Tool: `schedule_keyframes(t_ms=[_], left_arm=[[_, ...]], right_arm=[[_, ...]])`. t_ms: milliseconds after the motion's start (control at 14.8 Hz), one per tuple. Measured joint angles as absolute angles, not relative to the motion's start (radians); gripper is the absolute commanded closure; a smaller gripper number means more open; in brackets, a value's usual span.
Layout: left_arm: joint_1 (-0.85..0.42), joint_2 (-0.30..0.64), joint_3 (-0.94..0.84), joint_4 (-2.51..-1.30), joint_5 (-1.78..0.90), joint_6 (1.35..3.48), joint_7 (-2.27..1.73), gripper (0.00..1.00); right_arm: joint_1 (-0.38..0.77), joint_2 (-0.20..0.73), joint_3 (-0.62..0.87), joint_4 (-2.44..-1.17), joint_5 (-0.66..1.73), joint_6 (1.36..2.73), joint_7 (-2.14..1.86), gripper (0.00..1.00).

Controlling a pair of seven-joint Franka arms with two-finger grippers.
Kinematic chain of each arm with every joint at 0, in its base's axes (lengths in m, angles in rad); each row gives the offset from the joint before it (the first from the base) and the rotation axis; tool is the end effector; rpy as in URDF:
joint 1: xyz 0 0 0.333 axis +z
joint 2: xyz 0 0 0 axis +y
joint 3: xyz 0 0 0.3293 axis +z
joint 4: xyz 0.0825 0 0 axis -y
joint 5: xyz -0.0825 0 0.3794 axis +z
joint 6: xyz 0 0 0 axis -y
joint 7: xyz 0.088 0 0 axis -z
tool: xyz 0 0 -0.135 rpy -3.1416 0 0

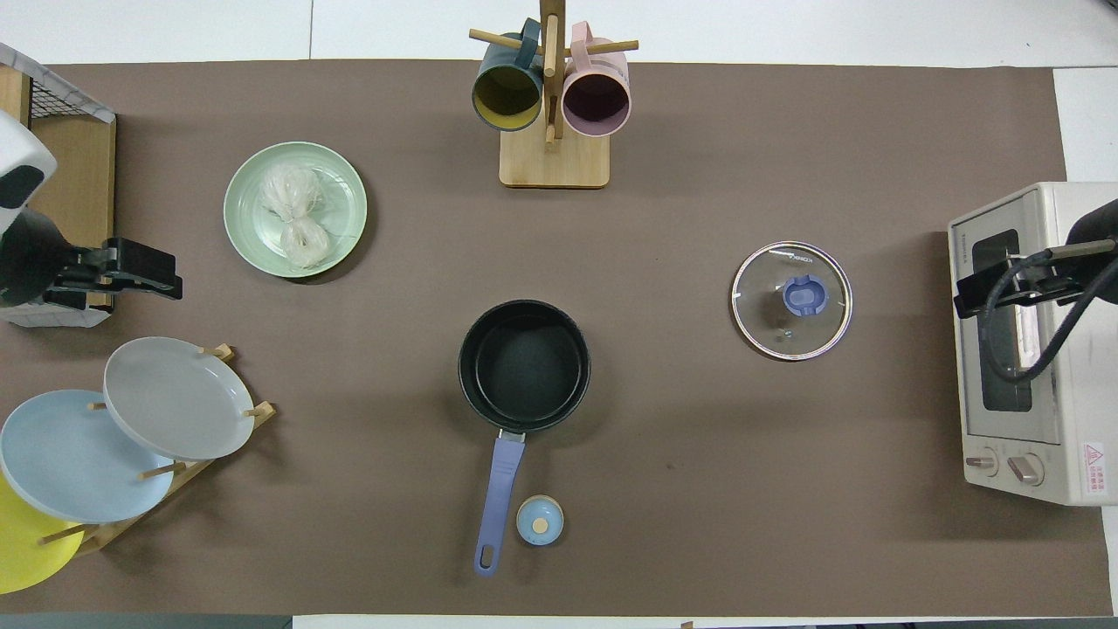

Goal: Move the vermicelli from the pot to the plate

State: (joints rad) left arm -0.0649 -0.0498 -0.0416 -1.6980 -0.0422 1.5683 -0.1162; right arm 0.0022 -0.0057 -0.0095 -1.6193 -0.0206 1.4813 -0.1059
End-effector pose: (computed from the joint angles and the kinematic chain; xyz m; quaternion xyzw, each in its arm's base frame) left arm 0.5240 -0.0622 0.5774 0.9990 0.0057 -0.0419 0.0155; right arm 0.5326 -0.0068 0.5836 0.9966 0.0489 -0.0666 0.0065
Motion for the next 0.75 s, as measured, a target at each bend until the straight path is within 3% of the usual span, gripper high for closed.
schedule_keyframes(t_ms=[746], left_arm=[[-0.065,-0.05,-0.043,-1.655,-0.036,1.522,-0.116,0.0]], right_arm=[[0.002,-0.006,-0.009,-1.618,-0.021,1.481,-0.106,0.0]])
